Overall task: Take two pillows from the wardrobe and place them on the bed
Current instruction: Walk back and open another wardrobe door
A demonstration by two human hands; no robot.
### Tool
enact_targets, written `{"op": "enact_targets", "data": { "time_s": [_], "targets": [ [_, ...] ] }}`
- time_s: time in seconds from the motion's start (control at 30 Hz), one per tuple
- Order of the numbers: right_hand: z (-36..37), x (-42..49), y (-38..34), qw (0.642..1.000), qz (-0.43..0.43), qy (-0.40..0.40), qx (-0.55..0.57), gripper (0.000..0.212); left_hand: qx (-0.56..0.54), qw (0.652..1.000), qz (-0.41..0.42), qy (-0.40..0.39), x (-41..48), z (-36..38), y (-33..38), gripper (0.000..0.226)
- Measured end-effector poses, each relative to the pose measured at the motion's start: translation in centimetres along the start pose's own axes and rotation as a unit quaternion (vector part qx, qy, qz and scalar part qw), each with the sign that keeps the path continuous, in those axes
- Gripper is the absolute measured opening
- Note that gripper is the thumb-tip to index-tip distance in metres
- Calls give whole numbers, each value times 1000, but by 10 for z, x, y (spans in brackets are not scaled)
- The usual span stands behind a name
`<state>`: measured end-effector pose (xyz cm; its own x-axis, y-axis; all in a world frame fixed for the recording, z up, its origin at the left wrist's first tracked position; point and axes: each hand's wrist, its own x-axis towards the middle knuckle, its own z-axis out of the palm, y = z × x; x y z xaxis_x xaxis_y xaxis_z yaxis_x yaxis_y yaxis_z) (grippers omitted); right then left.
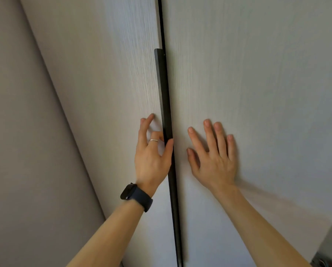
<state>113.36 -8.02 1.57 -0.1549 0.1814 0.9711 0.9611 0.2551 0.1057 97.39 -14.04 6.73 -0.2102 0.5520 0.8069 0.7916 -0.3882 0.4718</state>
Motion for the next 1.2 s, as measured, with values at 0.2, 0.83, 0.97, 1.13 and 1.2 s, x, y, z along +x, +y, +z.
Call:
{"op": "enact_targets", "data": {
  "time_s": [0.2, 0.83, 0.97, 1.13, 1.2],
  "targets": [
    [-29, -16, -25, 972, 47, -99, 206, 61, -25, 999, -22, -6, -24, -49, 1, 11],
    [-98, -47, -260, 736, -68, -203, 643, 97, 123, 974, -190, -9, -87, -271, 3, 14],
    [-105, -46, -288, 744, -50, -194, 637, 97, 132, 967, -211, 49, -78, -296, 9, 33],
    [-108, -44, -308, 731, -78, -211, 644, 99, 182, 958, -200, 95, -70, -309, 11, 45],
    [-105, -42, -314, 727, -96, -219, 644, 100, 201, 949, -210, 118, -72, -311, 6, 46]
  ]
}}
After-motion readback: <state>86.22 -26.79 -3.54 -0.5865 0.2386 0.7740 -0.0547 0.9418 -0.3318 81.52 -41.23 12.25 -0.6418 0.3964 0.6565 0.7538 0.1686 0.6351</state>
